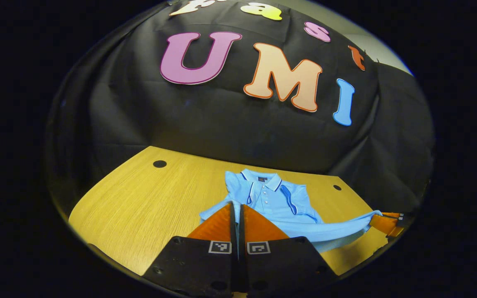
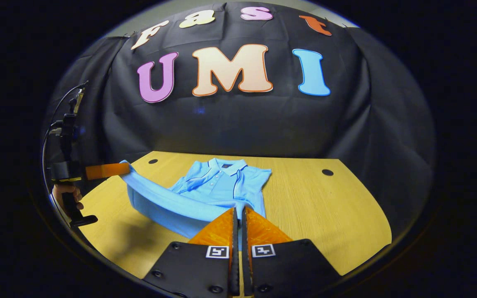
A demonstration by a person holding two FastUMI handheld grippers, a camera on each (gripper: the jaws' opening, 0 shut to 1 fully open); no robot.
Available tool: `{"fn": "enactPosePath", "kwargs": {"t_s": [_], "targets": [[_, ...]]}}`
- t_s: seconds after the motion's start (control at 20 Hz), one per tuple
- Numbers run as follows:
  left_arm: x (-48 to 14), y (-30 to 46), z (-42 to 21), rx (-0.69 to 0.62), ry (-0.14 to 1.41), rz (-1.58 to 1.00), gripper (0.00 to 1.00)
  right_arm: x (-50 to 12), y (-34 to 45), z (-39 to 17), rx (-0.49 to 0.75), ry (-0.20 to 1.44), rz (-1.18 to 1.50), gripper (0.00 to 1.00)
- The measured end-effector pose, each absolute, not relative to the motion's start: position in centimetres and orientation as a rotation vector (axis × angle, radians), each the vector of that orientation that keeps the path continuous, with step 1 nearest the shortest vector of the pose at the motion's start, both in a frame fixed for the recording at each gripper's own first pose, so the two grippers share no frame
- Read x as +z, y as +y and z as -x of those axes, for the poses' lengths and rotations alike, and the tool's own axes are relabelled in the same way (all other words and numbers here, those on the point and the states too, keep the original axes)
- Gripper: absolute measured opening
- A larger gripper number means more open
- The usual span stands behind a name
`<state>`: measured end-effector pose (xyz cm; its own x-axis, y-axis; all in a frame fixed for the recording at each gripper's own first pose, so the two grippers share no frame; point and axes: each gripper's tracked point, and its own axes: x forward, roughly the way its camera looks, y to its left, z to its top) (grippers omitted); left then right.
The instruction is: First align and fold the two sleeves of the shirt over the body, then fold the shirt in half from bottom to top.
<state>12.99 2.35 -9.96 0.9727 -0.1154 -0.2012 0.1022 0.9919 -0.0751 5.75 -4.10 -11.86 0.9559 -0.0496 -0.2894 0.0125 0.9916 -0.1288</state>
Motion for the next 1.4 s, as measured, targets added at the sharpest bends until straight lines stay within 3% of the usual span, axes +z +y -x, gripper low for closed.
{"fn": "enactPosePath", "kwargs": {"t_s": [0.1, 0.15, 0.65, 1.0, 1.1, 1.15, 1.2, 1.3, 1.4], "targets": [[-9.8, 2.2, -16.3, -0.135, 0.223, 0.055, 0.00, -11.2, -4.4, -9.4, -0.064, 0.289, 0.133, 0.02], [-9.8, 2.1, -18.0, -0.147, 0.233, 0.051, 0.00, -11.0, -4.9, -11.3, -0.083, 0.289, 0.134, 0.06], [-11.9, 0.9, -33.7, -0.156, 0.286, 0.056, 0.00, -13.8, -8.9, -29.0, -0.195, 0.305, 0.109, 0.05], [-17.4, 2.4, -38.8, -0.080, 0.367, -0.021, 0.00, -18.5, -10.5, -34.0, -0.218, 0.370, 0.096, 0.05], [-18.0, 2.9, -38.5, -0.061, 0.389, -0.036, 0.05, -19.0, -10.9, -34.0, -0.224, 0.386, 0.088, 0.05], [-18.6, 2.9, -38.4, -0.055, 0.404, -0.032, 0.28, -19.3, -10.7, -33.7, -0.213, 0.400, 0.068, 0.07], [-18.7, 3.1, -38.1, -0.044, 0.419, -0.028, 0.52, -19.4, -10.4, -33.4, -0.205, 0.413, 0.047, 0.12], [-18.4, 3.4, -37.1, -0.019, 0.419, 0.000, 0.99, -19.1, -10.2, -32.5, -0.194, 0.421, 0.028, 0.52], [-16.8, 3.2, -35.8, -0.024, 0.399, 0.037, 0.96, -18.1, -9.7, -31.4, -0.183, 0.401, 0.022, 0.94]]}}
